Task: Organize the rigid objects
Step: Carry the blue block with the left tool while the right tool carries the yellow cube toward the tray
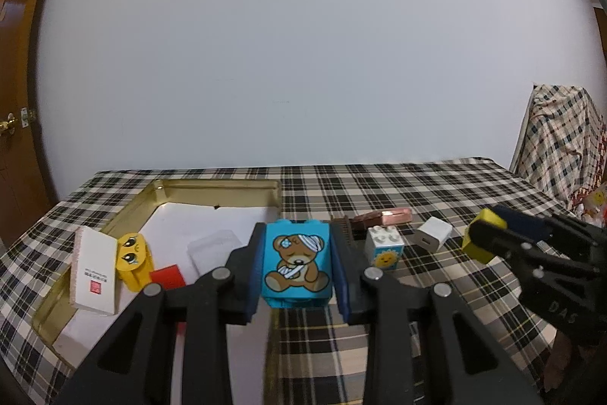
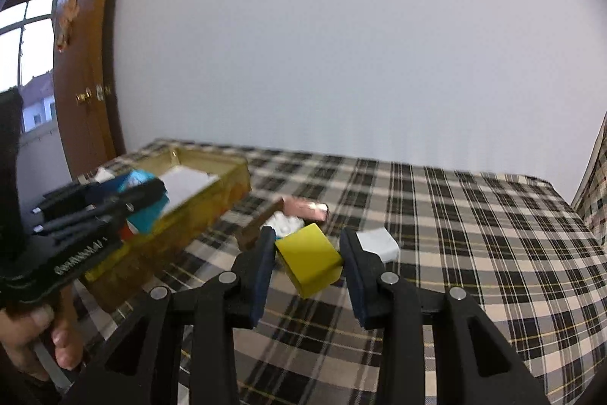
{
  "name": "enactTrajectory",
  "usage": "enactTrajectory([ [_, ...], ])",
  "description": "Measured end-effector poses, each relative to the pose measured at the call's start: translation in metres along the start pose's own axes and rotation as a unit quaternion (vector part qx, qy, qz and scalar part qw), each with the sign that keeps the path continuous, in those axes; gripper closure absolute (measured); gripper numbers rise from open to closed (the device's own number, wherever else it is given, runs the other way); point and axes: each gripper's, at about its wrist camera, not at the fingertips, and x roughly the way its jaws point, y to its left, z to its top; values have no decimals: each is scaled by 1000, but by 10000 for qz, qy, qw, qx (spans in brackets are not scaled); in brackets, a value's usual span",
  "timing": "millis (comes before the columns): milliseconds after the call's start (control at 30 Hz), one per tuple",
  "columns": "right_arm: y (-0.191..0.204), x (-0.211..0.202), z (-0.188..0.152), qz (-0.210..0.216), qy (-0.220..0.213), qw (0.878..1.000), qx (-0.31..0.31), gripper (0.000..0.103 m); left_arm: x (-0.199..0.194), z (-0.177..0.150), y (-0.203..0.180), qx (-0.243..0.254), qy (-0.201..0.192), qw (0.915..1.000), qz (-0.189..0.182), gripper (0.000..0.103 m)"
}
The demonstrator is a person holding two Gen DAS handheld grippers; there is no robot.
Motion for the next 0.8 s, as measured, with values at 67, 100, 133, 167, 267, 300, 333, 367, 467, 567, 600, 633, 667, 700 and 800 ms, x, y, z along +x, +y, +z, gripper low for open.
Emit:
enactTrajectory([
  [67, 7, -4, 1, 14, -150, 9999, -9, 65, -1, -1, 5, -21, -8, 10000, 30, 72],
  [100, 12, -5, 2, 34, -229, 9997, -28, 65, -1, -1, 9, -48, 0, 10000, 50, 72],
  [133, 16, -6, 3, 54, -286, 9996, -50, 65, -1, -1, 12, -67, 2, 10000, 64, 72],
  [167, 20, -6, 3, 79, -335, 9994, -61, 65, -1, -1, 16, -94, 4, 9999, 91, 72],
  [267, 31, -5, 5, 156, -425, 9989, -112, 65, -3, -2, 23, -145, 10, 9998, 128, 72],
  [300, 34, -4, 6, 177, -452, 9988, -120, 65, -3, -2, 26, -162, 11, 9998, 131, 72],
  [333, 37, -4, 6, 207, -476, 9986, -124, 65, -3, -3, 27, -166, 7, 9998, 139, 72],
  [367, 41, -3, 6, 230, -488, 9985, -136, 65, -4, -3, 28, -174, 0, 9997, 146, 72],
  [467, 49, -1, 7, 292, -552, 9979, -166, 65, -6, -4, 33, -183, -31, 9996, 190, 72],
  [567, 55, 1, 8, 350, -583, 9975, -193, 65, -8, -4, 37, -188, -49, 9995, 235, 72],
  [600, 57, 1, 8, 364, -593, 9974, -198, 65, -8, -4, 38, -196, -54, 9995, 243, 73],
  [633, 59, 1, 8, 378, -610, 9972, -203, 65, -9, -4, 39, -207, -65, 9994, 257, 73],
  [667, 60, 2, 8, 392, -622, 9971, -209, 65, -9, -4, 40, -211, -68, 9994, 264, 73],
  [700, 62, 2, 8, 413, -623, 9970, -220, 65, -10, -4, 42, -215, -72, 9994, 275, 73],
  [800, 65, 2, 8, 445, -643, 9967, -227, 65, -12, -5, 44, -206, -94, 9992, 317, 72],
])
